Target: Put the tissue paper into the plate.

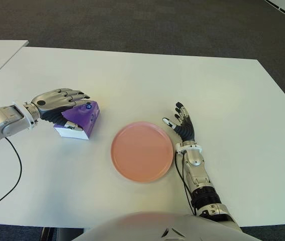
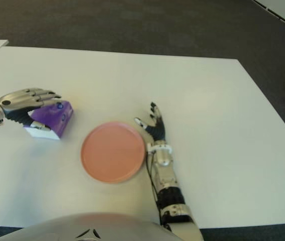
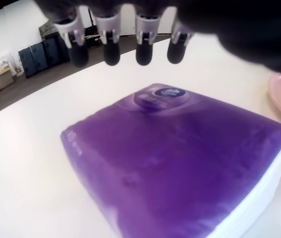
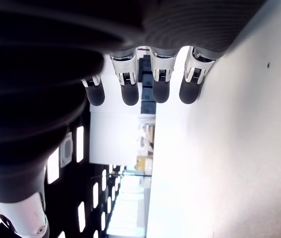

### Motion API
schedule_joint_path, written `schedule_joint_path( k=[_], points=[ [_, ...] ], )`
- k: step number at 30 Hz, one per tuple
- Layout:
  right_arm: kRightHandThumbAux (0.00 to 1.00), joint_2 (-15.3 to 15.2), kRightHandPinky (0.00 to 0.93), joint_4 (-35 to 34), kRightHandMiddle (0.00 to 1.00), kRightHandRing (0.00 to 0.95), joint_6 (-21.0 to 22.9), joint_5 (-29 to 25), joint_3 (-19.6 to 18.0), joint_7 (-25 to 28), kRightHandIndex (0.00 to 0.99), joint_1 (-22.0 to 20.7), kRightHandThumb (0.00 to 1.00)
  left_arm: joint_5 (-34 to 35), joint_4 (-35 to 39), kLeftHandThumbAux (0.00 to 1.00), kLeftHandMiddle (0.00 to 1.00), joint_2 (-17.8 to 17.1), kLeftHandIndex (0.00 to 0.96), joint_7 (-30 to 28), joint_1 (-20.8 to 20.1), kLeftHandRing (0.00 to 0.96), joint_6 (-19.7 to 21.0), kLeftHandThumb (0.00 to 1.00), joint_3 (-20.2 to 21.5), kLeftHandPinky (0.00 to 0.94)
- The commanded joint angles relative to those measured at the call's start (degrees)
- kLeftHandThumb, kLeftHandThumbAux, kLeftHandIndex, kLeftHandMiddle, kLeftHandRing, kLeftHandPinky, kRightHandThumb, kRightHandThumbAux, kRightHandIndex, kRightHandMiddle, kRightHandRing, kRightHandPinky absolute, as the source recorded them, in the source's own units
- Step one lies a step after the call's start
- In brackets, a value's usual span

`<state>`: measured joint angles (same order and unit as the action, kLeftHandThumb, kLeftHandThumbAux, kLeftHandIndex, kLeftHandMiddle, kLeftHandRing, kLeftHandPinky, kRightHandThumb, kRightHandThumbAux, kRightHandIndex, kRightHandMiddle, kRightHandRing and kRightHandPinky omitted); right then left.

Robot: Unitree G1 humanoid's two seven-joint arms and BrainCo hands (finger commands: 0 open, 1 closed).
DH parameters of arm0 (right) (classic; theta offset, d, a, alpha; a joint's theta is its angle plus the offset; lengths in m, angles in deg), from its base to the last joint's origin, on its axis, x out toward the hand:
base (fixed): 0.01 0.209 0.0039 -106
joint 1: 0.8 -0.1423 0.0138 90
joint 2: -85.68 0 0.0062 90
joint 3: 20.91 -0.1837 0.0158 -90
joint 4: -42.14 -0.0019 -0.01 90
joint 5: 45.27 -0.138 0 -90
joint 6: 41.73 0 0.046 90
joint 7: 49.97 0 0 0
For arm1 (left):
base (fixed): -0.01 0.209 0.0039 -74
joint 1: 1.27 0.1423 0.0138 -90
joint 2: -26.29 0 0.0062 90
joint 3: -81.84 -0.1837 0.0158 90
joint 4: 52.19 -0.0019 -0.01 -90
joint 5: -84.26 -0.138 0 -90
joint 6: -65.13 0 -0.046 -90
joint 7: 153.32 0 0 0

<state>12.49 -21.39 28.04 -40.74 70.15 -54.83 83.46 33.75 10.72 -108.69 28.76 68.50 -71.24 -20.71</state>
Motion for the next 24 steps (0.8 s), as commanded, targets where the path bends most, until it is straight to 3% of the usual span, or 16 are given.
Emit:
schedule_joint_path(
  k=[1, 24],
  points=[
    [0.708, 0.0, 0.073, 2.6, 0.026, 0.032, 2.2, -0.2, -0.2, 0.2, 0.0, 2.9, 0.157, 0.0, -0.3, 0.103, 0.0, 0.8, 0.0, -0.4, -0.3, 0.0, 0.5, 0.341, -1.3, 0.0],
    [0.706, -0.7, 0.063, 1.3, 0.021, 0.028, 3.0, -0.5, -0.3, 1.0, 0.0, 3.5, 0.151, -0.2, -0.1, 0.104, 0.0, 1.1, 0.0, 0.5, -0.8, 0.0, 1.9, 0.328, -2.3, 0.0]
  ],
)
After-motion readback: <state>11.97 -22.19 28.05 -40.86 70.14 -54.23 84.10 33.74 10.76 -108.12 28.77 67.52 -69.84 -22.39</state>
